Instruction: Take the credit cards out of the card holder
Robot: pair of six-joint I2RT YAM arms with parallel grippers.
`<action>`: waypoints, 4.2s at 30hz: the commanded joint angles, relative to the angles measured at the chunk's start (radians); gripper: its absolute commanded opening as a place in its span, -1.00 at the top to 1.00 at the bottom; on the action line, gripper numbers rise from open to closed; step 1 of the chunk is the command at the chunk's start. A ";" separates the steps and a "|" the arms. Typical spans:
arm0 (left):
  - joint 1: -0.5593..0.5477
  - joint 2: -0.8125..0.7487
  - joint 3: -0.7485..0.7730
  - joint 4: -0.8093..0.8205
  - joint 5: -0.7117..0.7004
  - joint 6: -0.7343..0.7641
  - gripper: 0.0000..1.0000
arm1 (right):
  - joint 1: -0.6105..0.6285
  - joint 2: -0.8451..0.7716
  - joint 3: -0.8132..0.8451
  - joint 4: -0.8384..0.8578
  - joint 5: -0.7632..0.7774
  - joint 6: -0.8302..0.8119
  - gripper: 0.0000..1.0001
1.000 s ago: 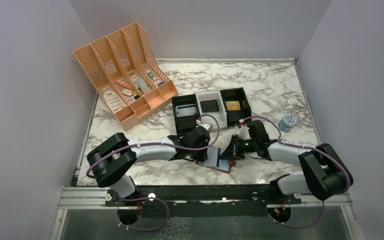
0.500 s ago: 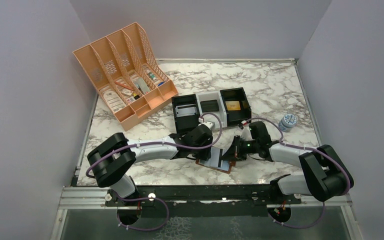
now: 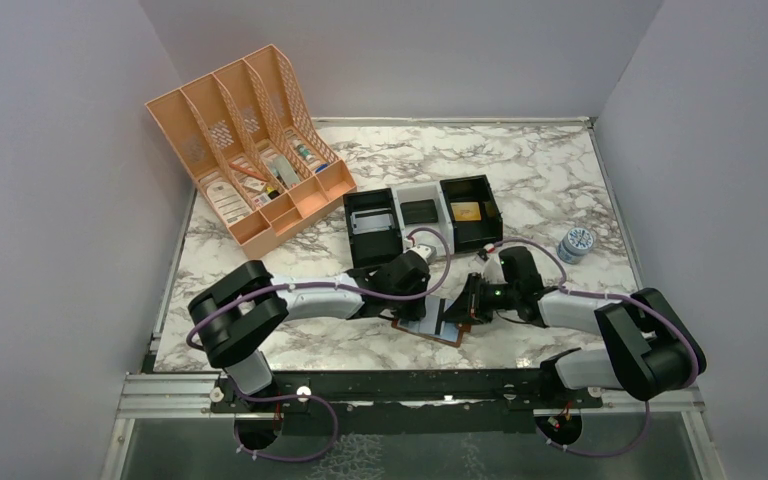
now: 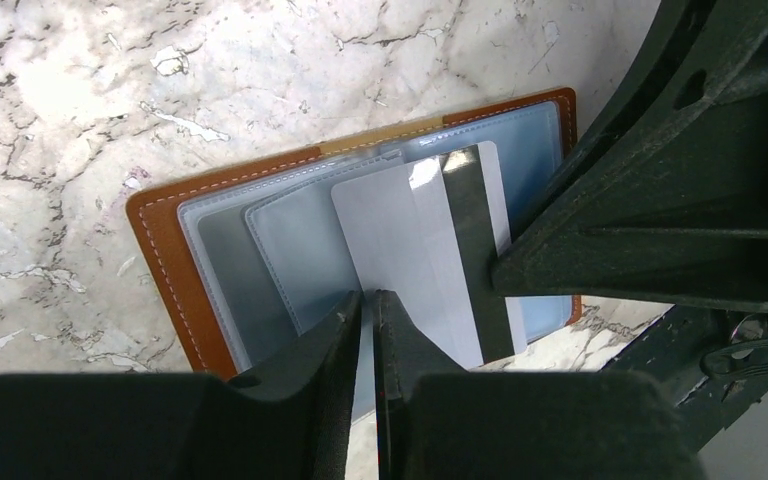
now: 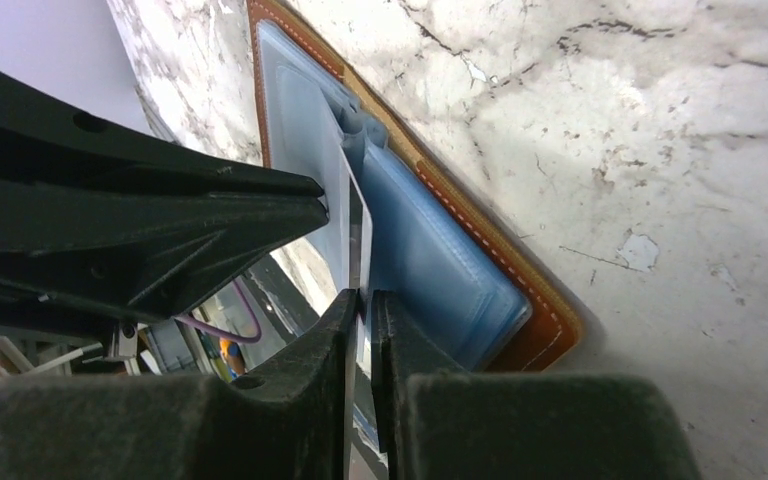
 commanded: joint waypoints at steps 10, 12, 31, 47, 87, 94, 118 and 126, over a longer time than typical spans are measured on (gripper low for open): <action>-0.008 0.017 -0.069 -0.076 -0.034 -0.011 0.72 | -0.005 0.056 -0.080 0.307 -0.064 0.143 0.54; -0.008 0.019 -0.060 -0.077 -0.033 -0.007 0.72 | 0.000 0.074 -0.082 0.352 -0.064 0.167 0.55; -0.009 0.012 -0.050 -0.081 -0.031 -0.006 0.73 | 0.026 0.148 -0.081 0.404 -0.035 0.201 0.72; -0.009 -0.004 -0.057 -0.110 -0.065 -0.015 0.73 | 0.026 -0.117 -0.001 -0.068 0.134 0.024 0.98; 0.198 -0.455 -0.019 -0.360 -0.255 0.103 -0.83 | 0.099 -0.346 0.257 -0.167 0.255 -0.278 0.98; 0.435 -0.600 -0.013 -0.477 -0.315 0.175 -0.95 | 0.301 -0.265 0.409 -0.217 0.548 -0.466 0.98; 0.476 -0.842 -0.079 -0.577 -0.634 0.190 -0.98 | 0.516 0.384 0.901 -0.075 0.918 -1.137 0.98; 0.482 -0.944 -0.087 -0.590 -0.716 0.161 -0.98 | 0.516 0.580 1.024 -0.068 1.043 -1.288 0.98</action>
